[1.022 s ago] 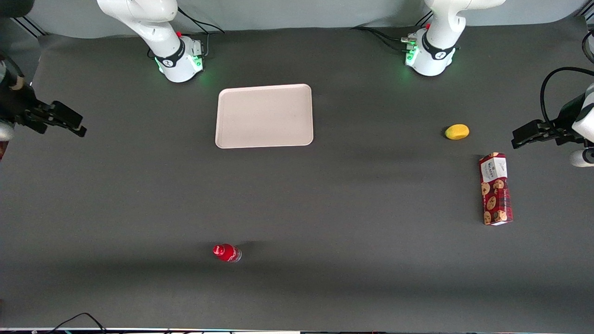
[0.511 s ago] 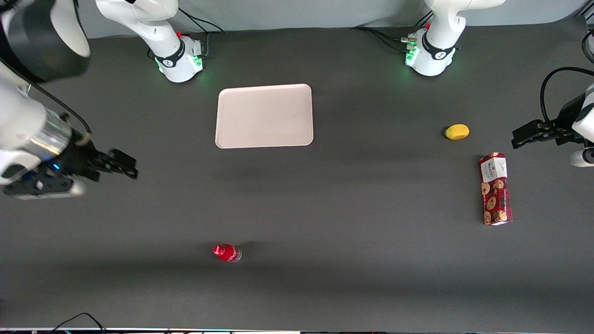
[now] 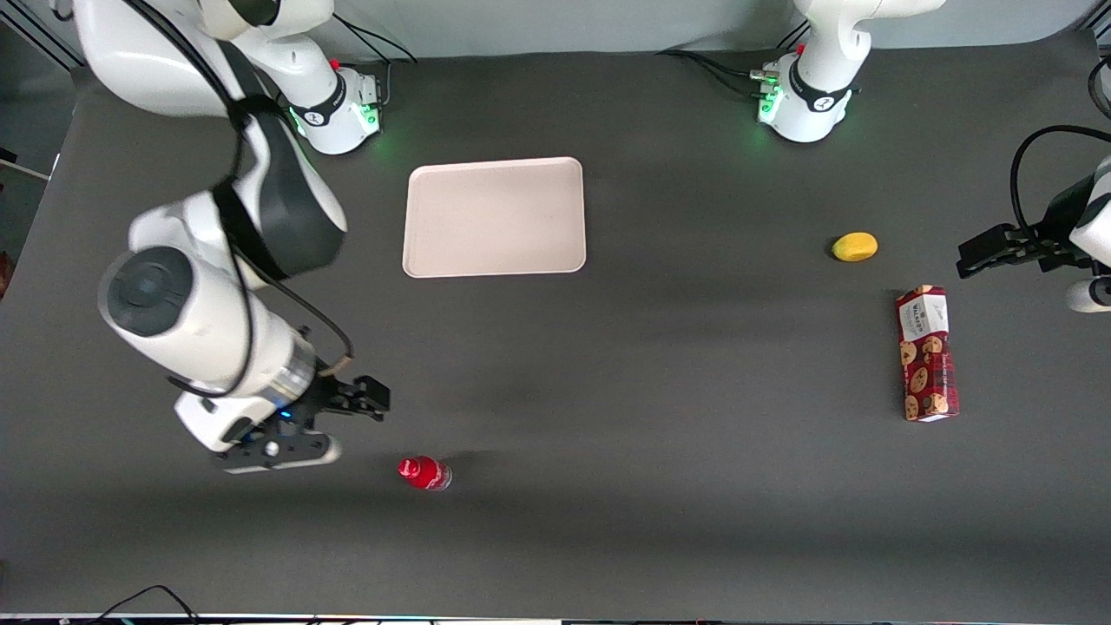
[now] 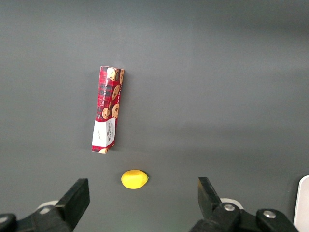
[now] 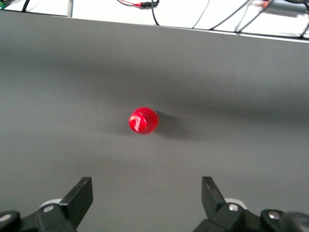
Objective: Place coke bottle on tray
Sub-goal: 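Move the open right gripper down over the red Coca-Cola bottle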
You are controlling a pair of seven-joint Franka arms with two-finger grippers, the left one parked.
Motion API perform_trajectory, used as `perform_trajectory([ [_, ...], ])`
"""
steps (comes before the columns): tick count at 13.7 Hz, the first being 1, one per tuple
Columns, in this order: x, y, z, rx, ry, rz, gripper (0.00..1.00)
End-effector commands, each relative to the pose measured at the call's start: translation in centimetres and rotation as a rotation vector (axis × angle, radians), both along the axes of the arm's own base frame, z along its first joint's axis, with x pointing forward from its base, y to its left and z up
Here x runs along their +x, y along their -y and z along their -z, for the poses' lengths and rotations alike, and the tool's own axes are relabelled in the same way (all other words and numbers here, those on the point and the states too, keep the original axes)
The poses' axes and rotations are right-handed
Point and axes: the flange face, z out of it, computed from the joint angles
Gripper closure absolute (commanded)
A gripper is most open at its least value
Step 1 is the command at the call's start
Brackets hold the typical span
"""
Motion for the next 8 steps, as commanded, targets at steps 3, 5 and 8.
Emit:
perform_trajectory([
  [3,3.4,-1.6,6.1,0.011,0.084,-0.006,0.0],
  [5,4.0,-1.7,9.5,0.011,0.079,-0.01,0.0],
  [8,4.7,-0.8,13.0,0.007,0.068,-0.026,0.0],
])
